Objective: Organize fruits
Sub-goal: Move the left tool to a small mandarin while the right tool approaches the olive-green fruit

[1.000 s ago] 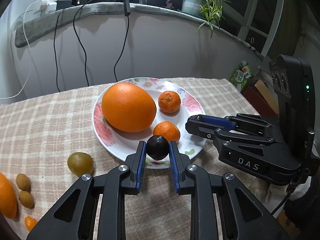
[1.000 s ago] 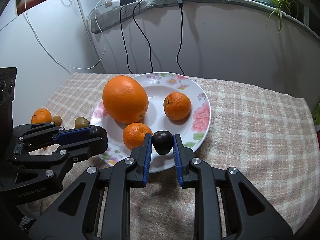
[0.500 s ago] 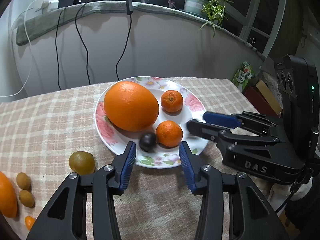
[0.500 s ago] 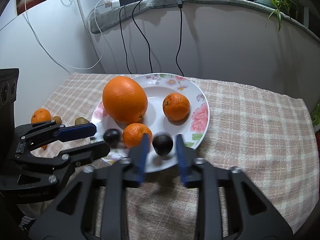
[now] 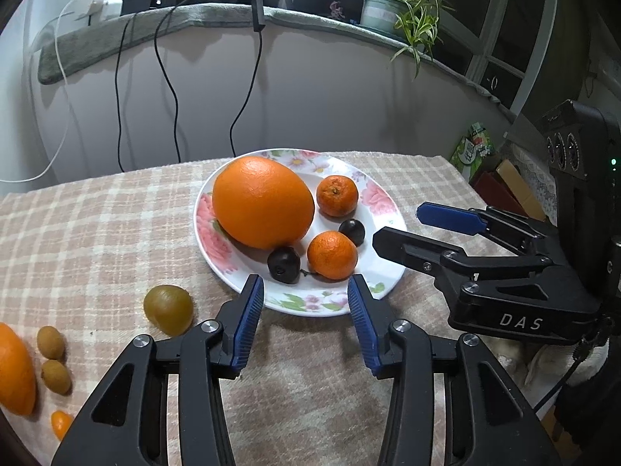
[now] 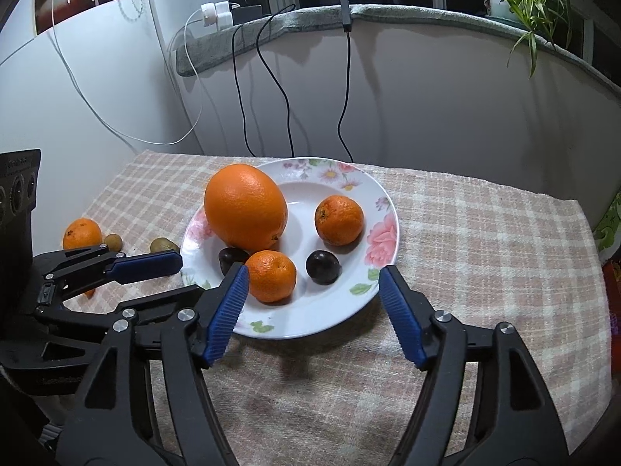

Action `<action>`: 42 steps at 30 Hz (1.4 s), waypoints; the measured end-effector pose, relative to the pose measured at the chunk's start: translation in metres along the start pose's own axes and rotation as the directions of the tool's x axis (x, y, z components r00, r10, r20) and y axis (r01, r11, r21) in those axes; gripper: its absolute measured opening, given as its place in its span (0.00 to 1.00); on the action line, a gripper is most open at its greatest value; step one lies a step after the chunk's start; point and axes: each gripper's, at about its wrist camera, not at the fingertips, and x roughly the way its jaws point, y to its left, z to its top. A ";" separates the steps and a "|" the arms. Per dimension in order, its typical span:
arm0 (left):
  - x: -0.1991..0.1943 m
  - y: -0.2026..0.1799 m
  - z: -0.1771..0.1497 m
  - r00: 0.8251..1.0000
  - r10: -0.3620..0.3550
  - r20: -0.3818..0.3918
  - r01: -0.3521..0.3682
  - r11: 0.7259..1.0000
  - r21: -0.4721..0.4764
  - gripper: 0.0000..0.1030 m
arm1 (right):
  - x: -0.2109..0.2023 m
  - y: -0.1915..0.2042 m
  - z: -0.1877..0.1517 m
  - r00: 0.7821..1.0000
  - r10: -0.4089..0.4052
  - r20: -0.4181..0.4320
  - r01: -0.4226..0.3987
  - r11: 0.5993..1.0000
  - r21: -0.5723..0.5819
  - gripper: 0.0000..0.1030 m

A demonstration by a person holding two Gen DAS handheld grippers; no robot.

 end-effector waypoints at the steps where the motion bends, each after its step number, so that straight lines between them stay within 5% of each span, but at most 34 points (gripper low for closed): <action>1: -0.001 0.000 0.000 1.000 0.000 0.002 0.000 1.000 0.000 0.43 | -0.001 0.001 0.000 1.000 -0.001 0.001 0.001 1.000 -0.001 0.70; 19: -0.048 0.026 -0.025 0.996 0.079 0.052 -0.076 0.996 -0.045 0.43 | -0.016 0.018 0.007 0.992 0.084 0.094 -0.087 0.996 0.027 0.70; 22: -0.060 0.036 -0.032 0.993 0.103 0.063 -0.099 0.993 -0.068 0.60 | -0.017 0.025 0.010 0.990 0.100 0.102 -0.103 0.994 0.020 0.83; 27: -0.075 0.053 -0.044 0.988 0.145 0.058 -0.139 0.985 -0.103 0.61 | -0.016 0.033 0.016 0.988 0.124 0.092 -0.126 0.992 0.014 0.90; 42: -0.107 0.103 -0.090 0.976 0.218 0.020 -0.206 0.946 -0.250 0.62 | -0.005 0.108 0.008 0.971 0.237 0.018 -0.227 0.947 -0.226 0.88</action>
